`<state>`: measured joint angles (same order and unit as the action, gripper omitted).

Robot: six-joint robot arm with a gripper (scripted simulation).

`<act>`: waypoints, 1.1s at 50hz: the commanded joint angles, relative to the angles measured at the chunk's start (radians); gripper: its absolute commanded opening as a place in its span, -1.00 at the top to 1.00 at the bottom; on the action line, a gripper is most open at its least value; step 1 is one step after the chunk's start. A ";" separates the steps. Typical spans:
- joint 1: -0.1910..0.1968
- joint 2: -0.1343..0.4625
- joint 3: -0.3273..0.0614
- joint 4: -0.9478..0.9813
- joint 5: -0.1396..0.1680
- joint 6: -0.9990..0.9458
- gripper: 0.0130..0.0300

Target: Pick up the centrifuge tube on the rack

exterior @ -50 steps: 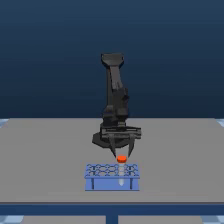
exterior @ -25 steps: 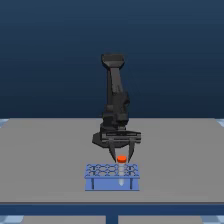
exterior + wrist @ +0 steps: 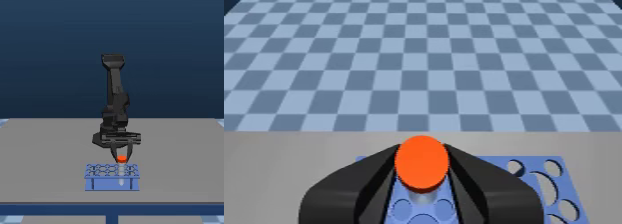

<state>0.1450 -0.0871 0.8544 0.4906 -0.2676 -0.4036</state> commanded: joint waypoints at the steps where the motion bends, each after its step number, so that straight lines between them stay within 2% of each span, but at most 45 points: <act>1: 0.000 0.000 0.000 0.000 -0.002 0.001 1.00; 29: 0.000 -0.005 -0.002 0.014 0.006 -0.013 1.00; 55: 0.000 -0.057 -0.030 0.208 0.072 -0.212 1.00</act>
<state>0.1449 -0.1366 0.8293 0.6599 -0.2147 -0.5658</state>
